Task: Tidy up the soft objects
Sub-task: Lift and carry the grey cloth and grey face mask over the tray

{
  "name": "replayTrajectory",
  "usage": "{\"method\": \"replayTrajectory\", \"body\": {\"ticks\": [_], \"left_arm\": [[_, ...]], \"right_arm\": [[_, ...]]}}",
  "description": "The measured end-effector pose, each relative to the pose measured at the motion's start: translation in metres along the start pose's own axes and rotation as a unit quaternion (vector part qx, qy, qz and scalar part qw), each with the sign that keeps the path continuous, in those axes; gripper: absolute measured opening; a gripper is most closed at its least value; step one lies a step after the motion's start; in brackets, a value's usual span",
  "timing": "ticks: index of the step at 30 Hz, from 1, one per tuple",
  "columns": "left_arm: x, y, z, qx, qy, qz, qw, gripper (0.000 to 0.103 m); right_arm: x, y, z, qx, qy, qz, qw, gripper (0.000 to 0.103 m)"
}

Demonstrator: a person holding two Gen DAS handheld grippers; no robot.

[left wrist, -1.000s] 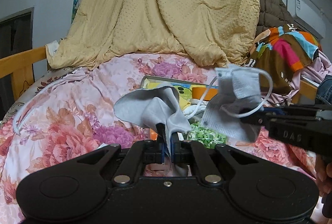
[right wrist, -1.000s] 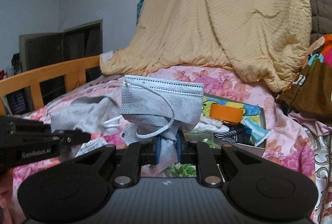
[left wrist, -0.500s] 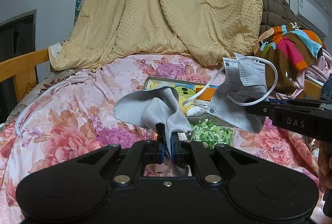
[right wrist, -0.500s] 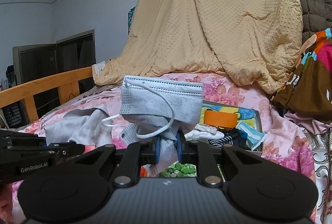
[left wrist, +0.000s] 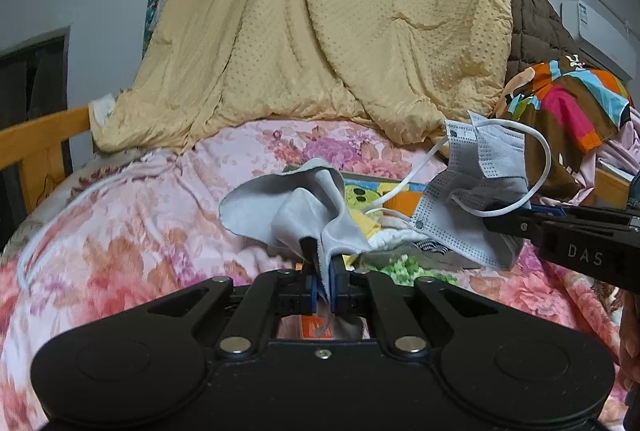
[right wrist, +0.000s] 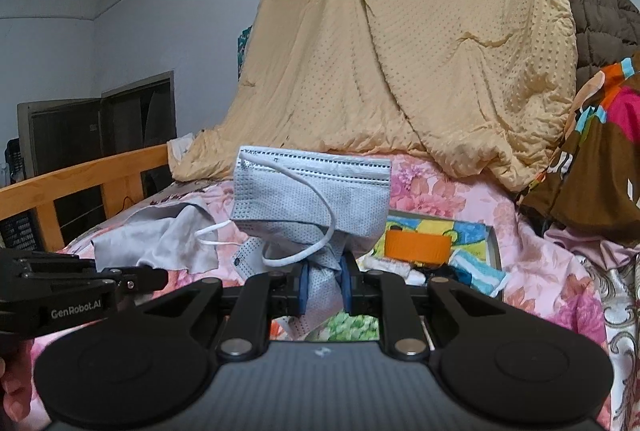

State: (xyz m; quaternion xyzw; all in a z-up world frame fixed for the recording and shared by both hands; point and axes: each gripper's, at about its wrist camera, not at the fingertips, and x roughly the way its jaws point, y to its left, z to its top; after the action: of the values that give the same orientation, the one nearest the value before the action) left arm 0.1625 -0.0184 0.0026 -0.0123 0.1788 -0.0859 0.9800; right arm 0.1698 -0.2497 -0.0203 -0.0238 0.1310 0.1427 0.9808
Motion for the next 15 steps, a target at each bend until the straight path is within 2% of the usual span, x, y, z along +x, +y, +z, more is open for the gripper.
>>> {"method": "replayTrajectory", "body": {"ticks": [4,9,15], "left_arm": [[0.017,0.003,0.006,-0.004,0.002,-0.002,1.0000,0.005],[0.043,0.005,0.010,-0.005,0.009,0.000,0.9999,0.005],[0.090,0.009,0.029,-0.027,0.022,-0.006,0.9994,0.005]], "right_arm": [[0.017,-0.009,-0.002,0.010,-0.008,-0.001,1.000,0.018],[0.045,-0.022,-0.009,0.018,0.005,-0.011,1.000,0.018],[0.080,-0.041,-0.007,0.047,0.010,-0.018,0.999,0.018]]}}
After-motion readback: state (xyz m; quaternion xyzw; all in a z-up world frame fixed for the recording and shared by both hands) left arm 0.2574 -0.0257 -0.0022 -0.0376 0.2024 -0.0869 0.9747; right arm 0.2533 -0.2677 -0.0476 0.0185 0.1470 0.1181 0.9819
